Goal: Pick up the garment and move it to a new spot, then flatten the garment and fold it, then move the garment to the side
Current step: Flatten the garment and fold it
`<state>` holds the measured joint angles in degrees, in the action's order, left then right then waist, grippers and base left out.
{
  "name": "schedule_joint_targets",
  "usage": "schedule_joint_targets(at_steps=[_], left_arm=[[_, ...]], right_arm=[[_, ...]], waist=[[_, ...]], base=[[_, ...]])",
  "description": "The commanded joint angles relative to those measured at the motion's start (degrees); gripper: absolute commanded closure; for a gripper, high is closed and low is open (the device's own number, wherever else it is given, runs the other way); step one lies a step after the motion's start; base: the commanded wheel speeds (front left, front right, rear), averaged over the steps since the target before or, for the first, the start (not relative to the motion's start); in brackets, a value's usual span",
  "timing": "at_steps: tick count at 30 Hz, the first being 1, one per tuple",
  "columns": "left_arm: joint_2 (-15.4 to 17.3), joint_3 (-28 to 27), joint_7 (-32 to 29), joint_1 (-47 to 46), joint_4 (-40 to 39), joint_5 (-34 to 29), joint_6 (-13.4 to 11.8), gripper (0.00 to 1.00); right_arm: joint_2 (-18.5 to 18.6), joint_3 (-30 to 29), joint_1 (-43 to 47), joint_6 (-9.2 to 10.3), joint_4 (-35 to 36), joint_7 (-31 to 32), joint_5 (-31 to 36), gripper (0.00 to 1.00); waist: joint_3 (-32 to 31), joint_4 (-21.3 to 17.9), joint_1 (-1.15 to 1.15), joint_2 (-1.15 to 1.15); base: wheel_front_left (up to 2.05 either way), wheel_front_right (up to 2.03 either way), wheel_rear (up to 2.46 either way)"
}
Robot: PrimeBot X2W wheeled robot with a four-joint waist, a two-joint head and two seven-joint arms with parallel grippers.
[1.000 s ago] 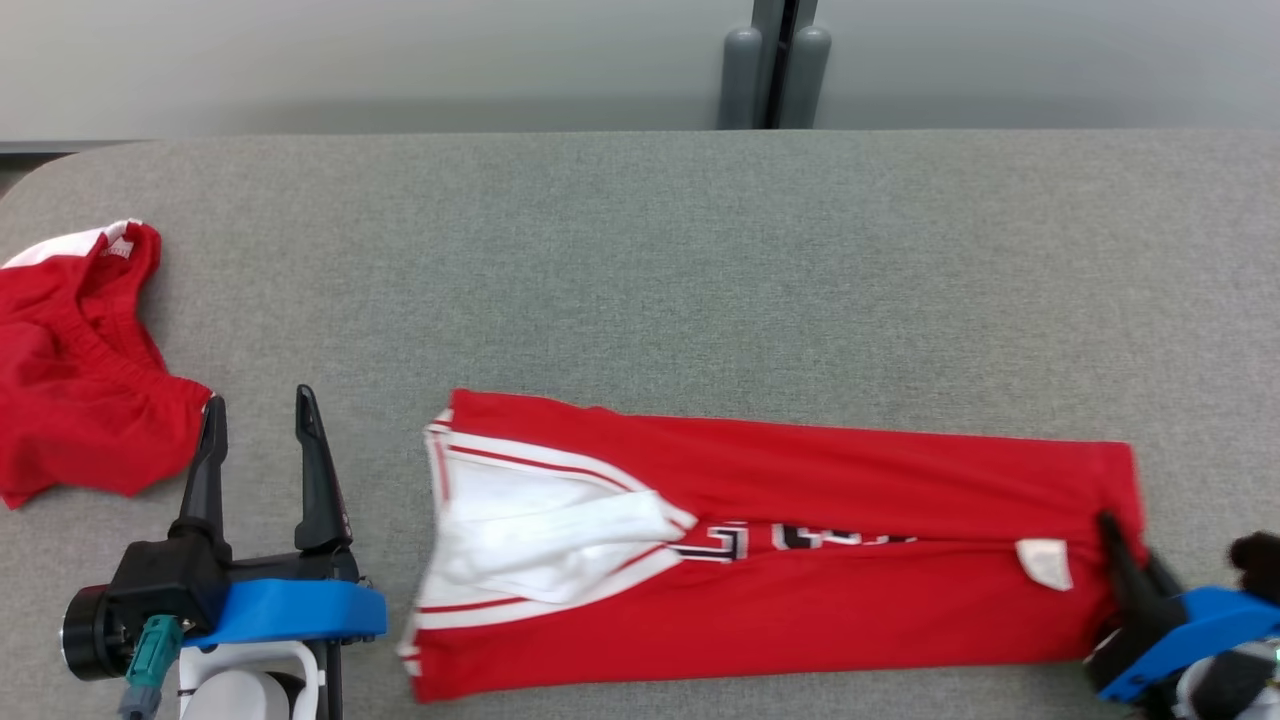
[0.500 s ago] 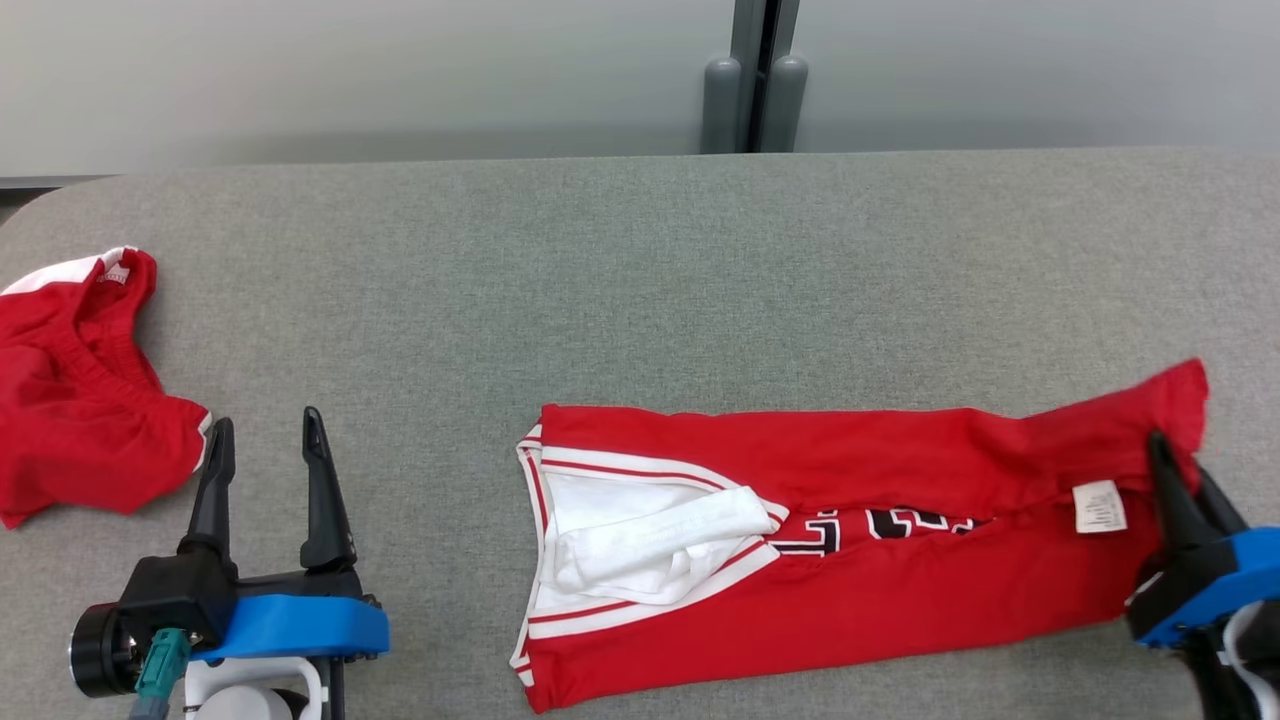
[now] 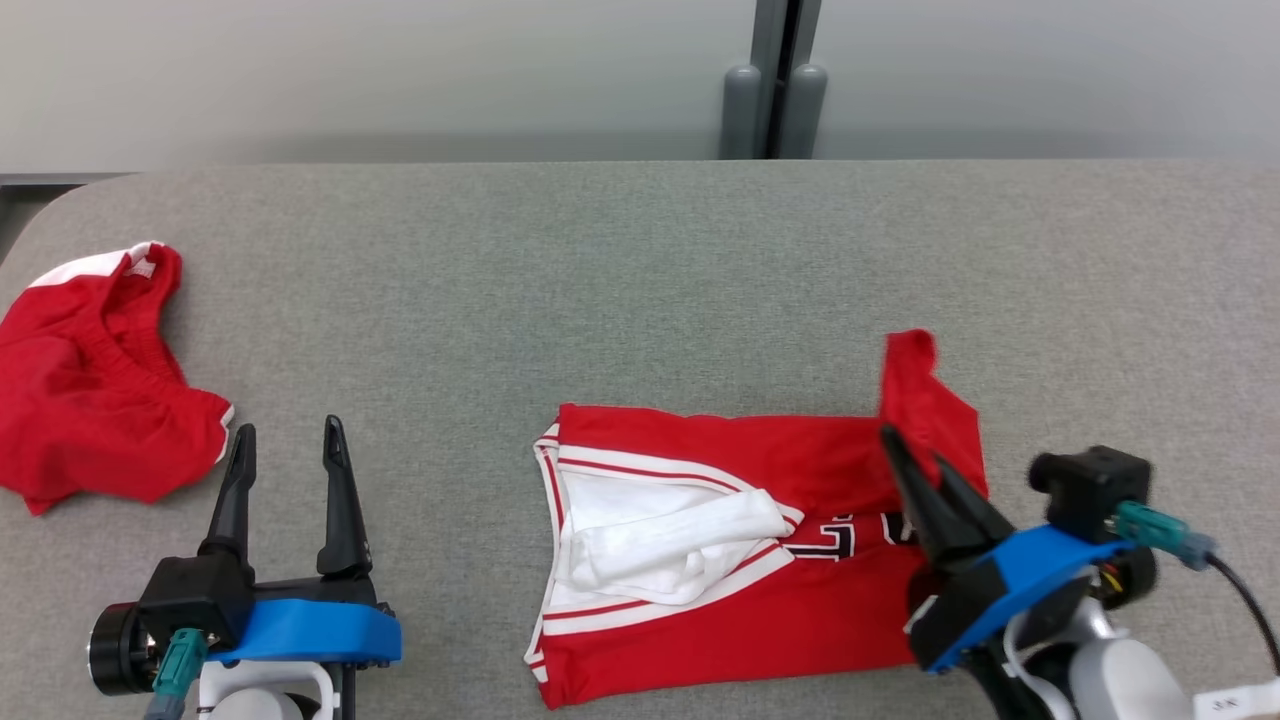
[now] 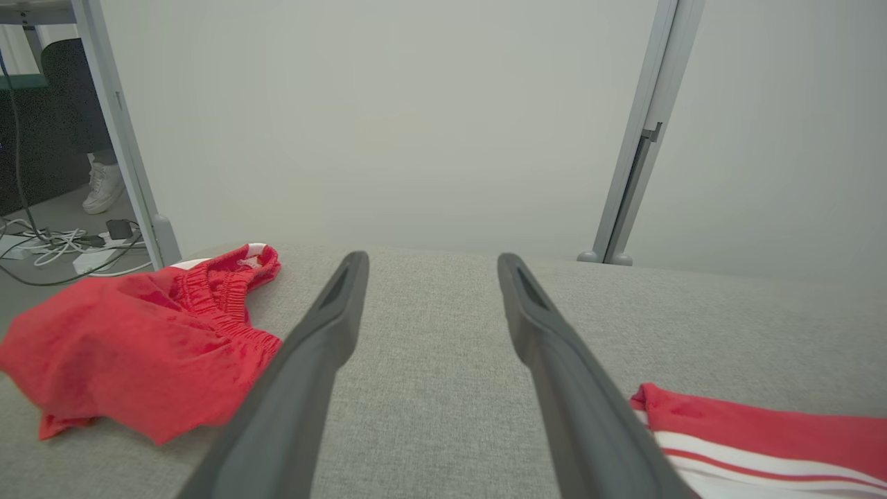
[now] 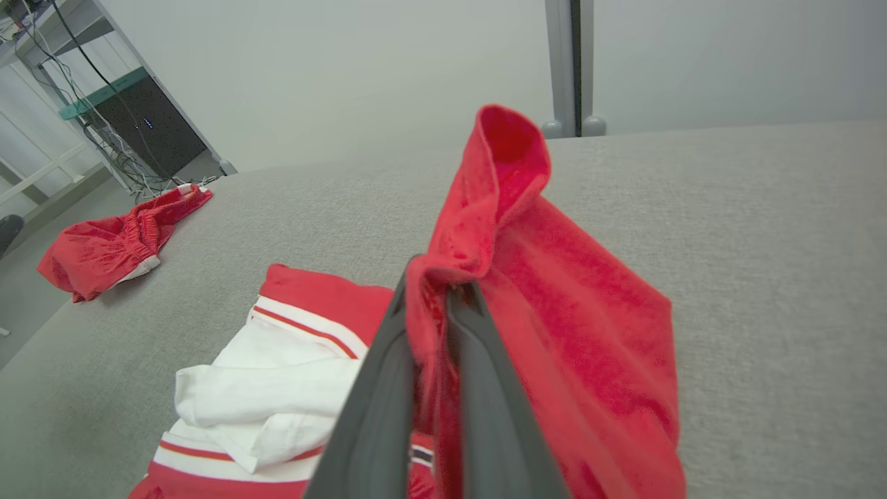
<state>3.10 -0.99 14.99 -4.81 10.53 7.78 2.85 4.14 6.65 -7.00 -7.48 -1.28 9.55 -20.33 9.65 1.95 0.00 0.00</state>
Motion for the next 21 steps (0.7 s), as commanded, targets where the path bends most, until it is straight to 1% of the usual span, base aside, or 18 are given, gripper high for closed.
schedule_joint_targets(at_steps=[1, 2, 3, 6, 7, 8, 10, 17, 21], left_arm=[[-0.2, 0.3, 0.3, -0.6, 0.1, -0.3, 0.1, 0.0], [-0.2, 0.3, 0.3, -0.6, 0.1, -0.3, 0.1, 0.0], [-0.2, 0.6, 0.3, -0.8, 0.3, -0.2, 0.3, 0.0], [-0.2, 0.9, 0.3, -1.4, 0.6, -0.2, 0.6, 0.0], [-0.2, 0.9, 0.3, -1.4, 0.6, -0.2, 0.6, 0.0], [-0.2, 1.1, 0.3, -1.5, 0.9, -0.3, 0.6, 0.0], [-0.2, 1.6, 0.3, -1.7, 1.2, -0.1, 0.7, 0.0], [-0.2, 3.5, 0.3, -3.0, 1.8, 1.2, 0.1, 0.0], [-0.3, 4.3, 0.3, -3.7, 1.9, 1.5, -0.2, 0.0]], right_arm=[[-0.4, 1.9, -1.6, -0.03, -0.7, -0.4, -0.3, 1.0], [-0.4, 1.9, -1.6, -0.03, -0.7, -0.4, -0.3, 1.0], [-0.8, 4.6, -2.7, -0.03, -1.6, -0.7, -0.5, 1.0], [-1.1, 8.7, -4.7, -0.03, -3.3, -1.4, -0.7, 1.0], [-1.1, 8.7, -4.7, -0.03, -3.3, -1.4, -0.7, 1.0], [-1.2, 11.3, -5.9, -0.03, -4.6, -2.1, -0.9, 1.0], [-1.2, 13.7, -7.0, -0.03, -6.0, -2.9, -2.4, 1.0], [-1.2, 19.4, -11.1, -0.03, -11.8, -6.3, -6.6, 1.0], [-1.2, 20.8, -12.4, -0.03, -14.1, -7.6, -8.2, 1.0]], waist=[[0.2, 0.5, 0.0, 0.0], [0.2, 0.5, 0.0, 0.0], [0.4, 1.2, 0.0, 0.0], [0.8, 2.3, 0.0, 0.0], [0.8, 2.3, 0.0, 0.0], [1.0, 3.0, 0.0, 0.0], [1.2, 3.8, 0.0, 0.0], [2.0, 6.6, 0.0, 0.0], [2.3, 7.4, 0.0, 0.0]], base=[[0.0, 0.0, 0.0], [0.0, 0.0, 0.0], [0.0, 0.0, 0.0], [0.0, 0.0, 0.0], [0.0, 0.0, 0.0], [0.0, 0.0, 0.0], [0.0, 0.0, 0.0], [0.0, 0.0, 0.0], [0.0, 0.0, 0.0]])
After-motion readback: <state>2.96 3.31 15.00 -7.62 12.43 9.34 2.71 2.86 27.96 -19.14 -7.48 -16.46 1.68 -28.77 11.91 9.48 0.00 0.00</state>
